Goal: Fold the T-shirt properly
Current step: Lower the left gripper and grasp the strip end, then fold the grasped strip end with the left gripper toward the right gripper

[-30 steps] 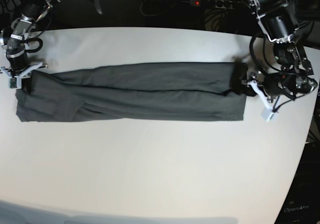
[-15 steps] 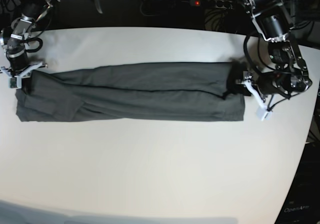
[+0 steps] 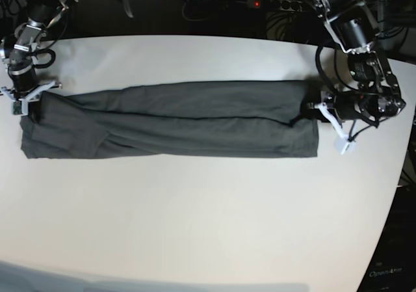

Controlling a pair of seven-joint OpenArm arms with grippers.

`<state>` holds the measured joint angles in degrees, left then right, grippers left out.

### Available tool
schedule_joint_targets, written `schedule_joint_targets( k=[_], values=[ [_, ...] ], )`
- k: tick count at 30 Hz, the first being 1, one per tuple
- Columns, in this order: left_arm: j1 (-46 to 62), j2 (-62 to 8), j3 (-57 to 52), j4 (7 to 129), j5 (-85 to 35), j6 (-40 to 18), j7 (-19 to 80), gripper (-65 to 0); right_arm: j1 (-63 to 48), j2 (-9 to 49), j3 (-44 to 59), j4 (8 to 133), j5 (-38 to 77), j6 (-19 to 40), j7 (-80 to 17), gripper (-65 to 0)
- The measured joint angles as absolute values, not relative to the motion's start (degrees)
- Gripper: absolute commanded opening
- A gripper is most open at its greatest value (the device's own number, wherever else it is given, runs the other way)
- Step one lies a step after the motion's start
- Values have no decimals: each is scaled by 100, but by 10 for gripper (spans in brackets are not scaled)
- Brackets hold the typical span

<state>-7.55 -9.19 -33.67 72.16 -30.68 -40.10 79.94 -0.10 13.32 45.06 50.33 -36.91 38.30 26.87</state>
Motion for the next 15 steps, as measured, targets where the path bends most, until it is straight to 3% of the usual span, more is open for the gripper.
schedule_joint_targets(
  k=[15],
  values=[
    [-1096, -91, -3328, 8009, -2976, -4007, 8044, -618, -21, 1223, 4499, 5052, -3695, 3721, 2733, -647]
  ],
)
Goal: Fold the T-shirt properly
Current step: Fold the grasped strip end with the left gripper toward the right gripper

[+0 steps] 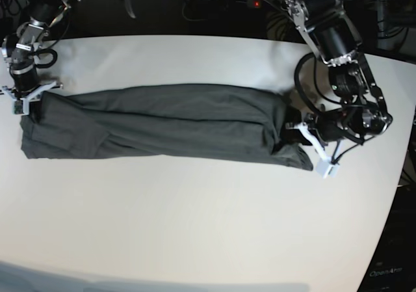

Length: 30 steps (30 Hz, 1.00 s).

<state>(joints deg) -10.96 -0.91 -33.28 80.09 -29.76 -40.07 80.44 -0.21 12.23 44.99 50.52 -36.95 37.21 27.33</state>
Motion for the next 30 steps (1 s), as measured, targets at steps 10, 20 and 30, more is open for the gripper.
schedule_joint_targets(
  k=[10, 20, 30],
  values=[
    [-1057, 97, -2364, 8025, -2934, -3986, 8047, -618, -16, 1221, 4499, 5052, -3710, 3706, 2714, -647],
    [-1074, 285, -1643, 8025, -2917, -3986, 8062, -618, -12, 1221, 4499, 5052, -3734, 3704, 2724, -647],
    [-1068, 624, -980, 7996, -2851, -3986, 8062, -618, -12, 1203, 4501, 5059, -3734, 3701, 2731, -647]
  ],
)
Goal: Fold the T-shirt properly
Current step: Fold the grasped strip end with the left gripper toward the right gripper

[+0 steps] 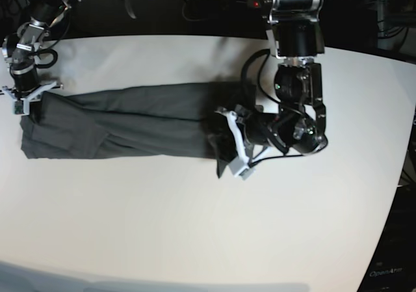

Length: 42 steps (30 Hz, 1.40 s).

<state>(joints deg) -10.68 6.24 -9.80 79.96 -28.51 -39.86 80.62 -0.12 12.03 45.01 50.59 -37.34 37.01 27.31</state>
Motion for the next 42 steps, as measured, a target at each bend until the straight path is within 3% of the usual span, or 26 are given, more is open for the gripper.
schedule_joint_targets(
  k=[17, 42],
  values=[
    [-1057, 814, -58, 7970, -2895, -3986, 8060, -618, -19, 1199, 4501, 5059, -3734, 3701, 2731, -647],
    [-1719, 845, 16, 6331, -3972, -3983, 7516, -618, -12, 1170, 4512, 5063, -3874, 3693, 2783, -647]
  ],
)
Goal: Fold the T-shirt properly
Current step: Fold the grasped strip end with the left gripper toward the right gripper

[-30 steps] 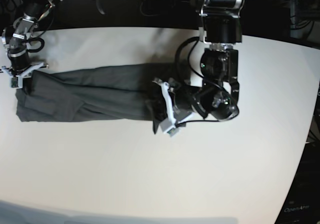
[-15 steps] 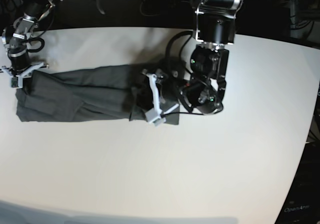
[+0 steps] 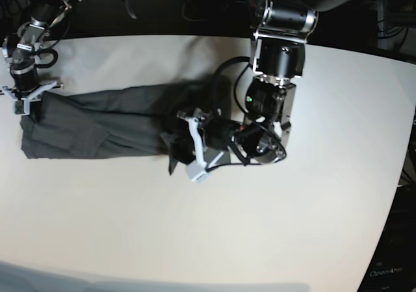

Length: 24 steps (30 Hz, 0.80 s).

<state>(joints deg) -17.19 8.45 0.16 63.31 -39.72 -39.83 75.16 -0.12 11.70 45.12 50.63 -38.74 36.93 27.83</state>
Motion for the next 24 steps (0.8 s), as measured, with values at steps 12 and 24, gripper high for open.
schedule_joint_targets(
  k=[12, 24],
  values=[
    [-1712, 827, 506, 6313, -4379, -3964, 7253, -618, 49, 1031, 4565, 5098, -4160, 3548, 2895, -647],
    [-1798, 843, 617, 5765, -4598, -3946, 6718, -618, 93, 1024, 4565, 5098, -4163, 3551, 2821, -647]
  ],
)
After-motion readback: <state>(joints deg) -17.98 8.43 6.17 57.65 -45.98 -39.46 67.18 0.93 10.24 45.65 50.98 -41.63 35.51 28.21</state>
